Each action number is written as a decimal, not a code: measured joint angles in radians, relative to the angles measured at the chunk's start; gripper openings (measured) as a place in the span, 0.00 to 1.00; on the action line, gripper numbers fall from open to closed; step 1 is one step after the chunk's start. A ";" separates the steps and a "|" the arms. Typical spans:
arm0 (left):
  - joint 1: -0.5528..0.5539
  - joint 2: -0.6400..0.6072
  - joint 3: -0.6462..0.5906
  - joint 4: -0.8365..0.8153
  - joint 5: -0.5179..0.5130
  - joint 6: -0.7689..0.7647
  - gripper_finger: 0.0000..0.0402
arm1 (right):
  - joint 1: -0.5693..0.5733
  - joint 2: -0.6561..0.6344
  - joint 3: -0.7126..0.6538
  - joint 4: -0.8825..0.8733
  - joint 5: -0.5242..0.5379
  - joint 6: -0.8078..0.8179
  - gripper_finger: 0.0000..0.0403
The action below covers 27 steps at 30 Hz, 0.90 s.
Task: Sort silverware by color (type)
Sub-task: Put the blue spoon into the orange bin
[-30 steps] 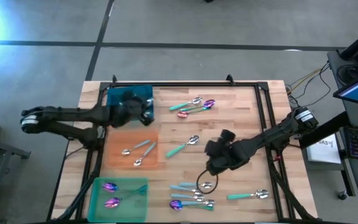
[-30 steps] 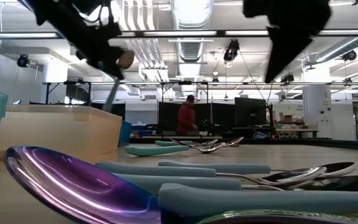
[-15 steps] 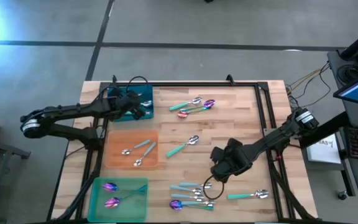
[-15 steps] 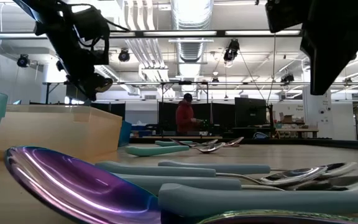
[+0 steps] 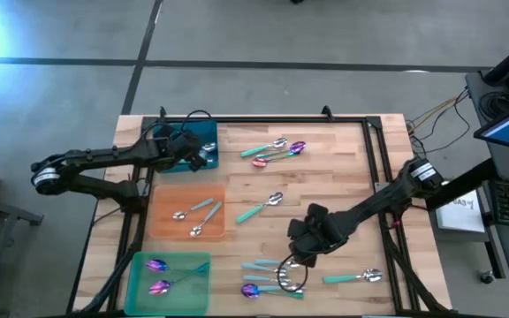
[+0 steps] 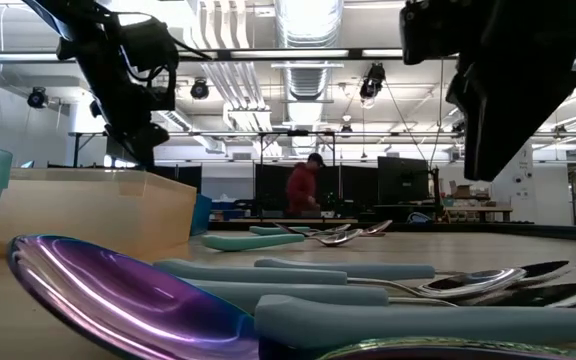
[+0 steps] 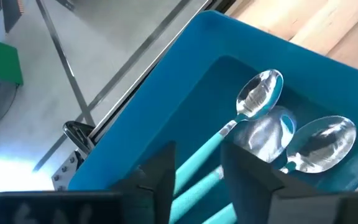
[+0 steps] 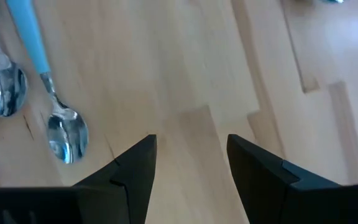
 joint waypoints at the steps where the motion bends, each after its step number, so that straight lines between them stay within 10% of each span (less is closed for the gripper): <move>1: 0.000 -0.001 0.000 0.000 0.000 -0.012 0.31 | -0.002 0.007 0.000 0.014 -0.003 -0.012 0.46; 13: -0.031 -0.034 0.000 0.064 0.314 -0.141 0.41 | -0.020 0.067 0.000 0.271 -0.178 -0.219 0.46; 27: -0.241 -0.077 0.000 0.232 0.337 -0.218 0.41 | -0.020 0.217 0.034 0.437 -0.238 -0.363 0.45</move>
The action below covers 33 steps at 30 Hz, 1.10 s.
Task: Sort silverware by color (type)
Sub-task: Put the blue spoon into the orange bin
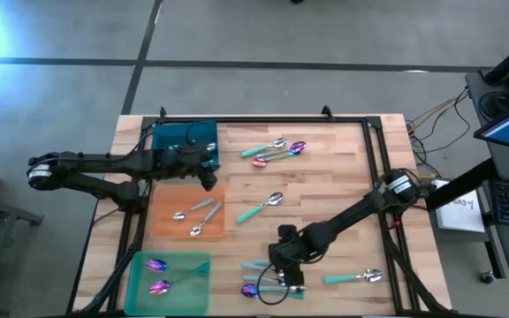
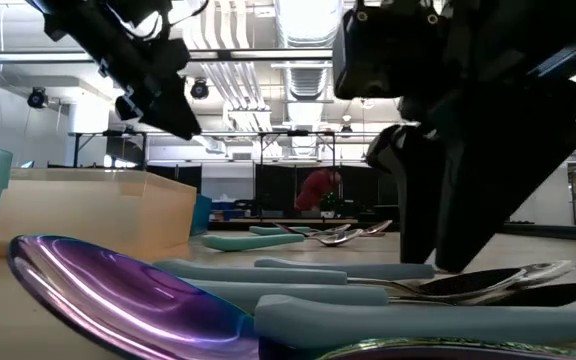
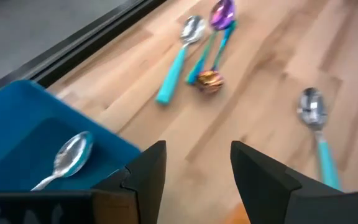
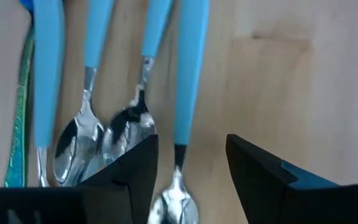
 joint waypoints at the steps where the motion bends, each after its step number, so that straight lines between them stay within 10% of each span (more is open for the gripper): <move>1: -0.009 -0.005 0.000 0.007 0.000 0.000 0.41 | 0.000 0.007 0.009 0.002 -0.001 -0.012 0.44; 18: -0.036 -0.074 0.000 0.119 0.013 0.017 0.41 | -0.040 0.062 0.051 -0.007 -0.026 -0.115 0.18; 33: -0.143 -0.081 0.000 0.097 0.293 -0.028 0.41 | -0.072 -0.019 0.045 -0.156 -0.077 -0.101 0.05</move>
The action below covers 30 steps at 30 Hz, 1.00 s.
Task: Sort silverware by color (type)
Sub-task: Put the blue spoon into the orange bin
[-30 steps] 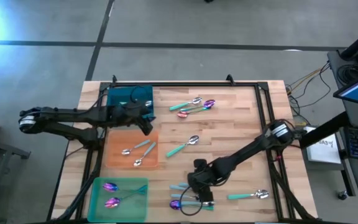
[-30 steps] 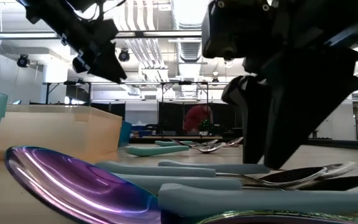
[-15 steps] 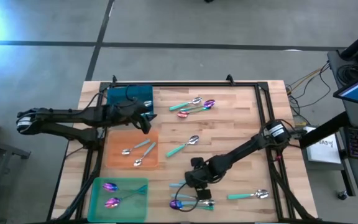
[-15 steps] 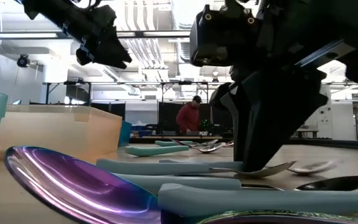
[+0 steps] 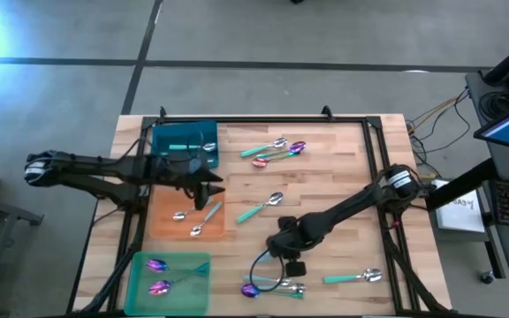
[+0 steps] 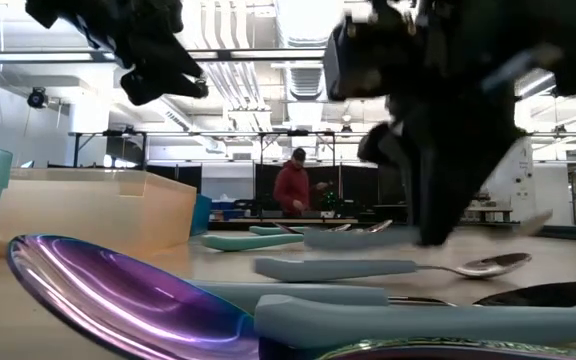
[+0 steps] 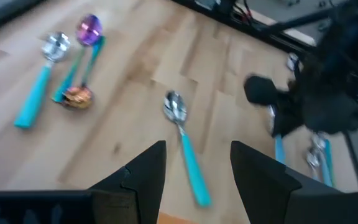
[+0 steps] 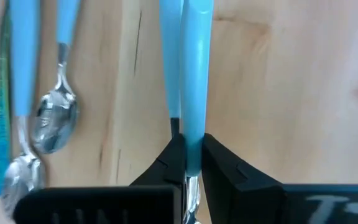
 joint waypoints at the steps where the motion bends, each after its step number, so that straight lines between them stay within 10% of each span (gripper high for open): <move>1: -0.016 0.002 0.000 -0.001 0.000 -0.005 0.41 | 0.000 -0.013 0.000 -0.008 0.002 0.005 0.05; 10: -0.196 0.052 -0.001 0.059 -0.079 -0.064 0.38 | 0.000 -0.091 0.001 -0.005 0.104 0.006 0.05; 22: -0.356 0.317 -0.002 0.363 -0.474 0.035 0.37 | -0.017 -0.198 0.002 0.101 0.758 -0.020 0.05; 30: -0.366 0.427 -0.003 0.726 -0.589 0.184 0.37 | -0.056 -0.199 -0.005 0.291 0.873 -0.112 0.05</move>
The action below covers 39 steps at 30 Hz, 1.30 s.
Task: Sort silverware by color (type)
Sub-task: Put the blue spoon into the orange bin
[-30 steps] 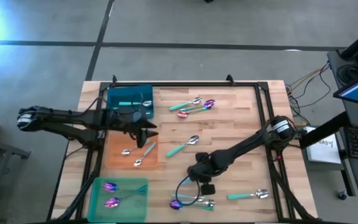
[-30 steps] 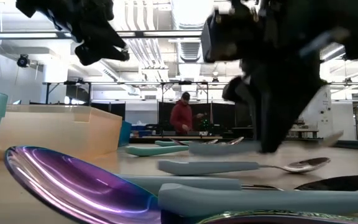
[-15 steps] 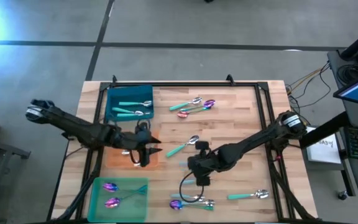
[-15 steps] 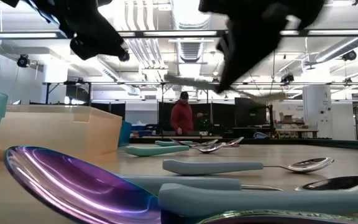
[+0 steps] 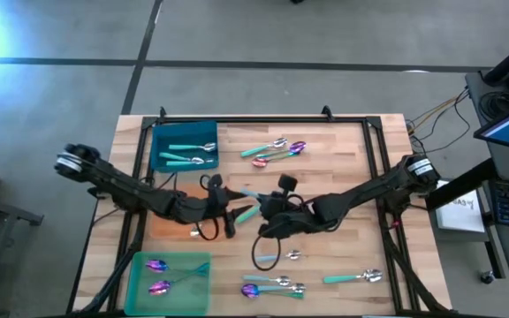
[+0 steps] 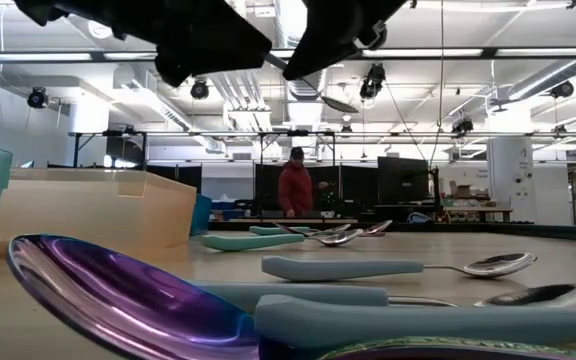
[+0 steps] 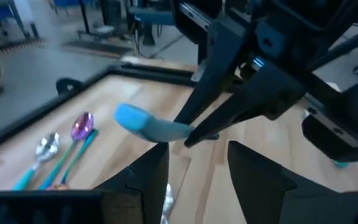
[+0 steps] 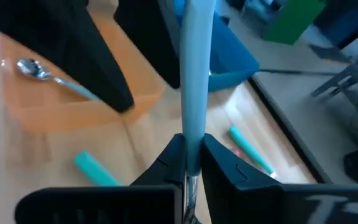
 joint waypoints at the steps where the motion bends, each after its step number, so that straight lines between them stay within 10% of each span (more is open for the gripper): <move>1: 0.001 0.009 -0.002 0.035 -0.005 0.017 0.37 | -0.002 0.000 -0.001 0.017 0.007 -0.018 0.05; 13: -0.005 0.024 -0.002 0.166 -0.093 0.113 0.35 | -0.001 0.006 -0.003 0.154 0.006 -0.140 0.04; 21: -0.007 0.012 0.004 0.191 -0.032 0.145 0.07 | 0.007 0.012 -0.006 0.146 -0.025 -0.153 0.04; 39: -0.005 -0.014 0.003 0.181 -0.016 0.187 0.07 | 0.005 0.001 -0.006 0.180 -0.007 -0.214 0.11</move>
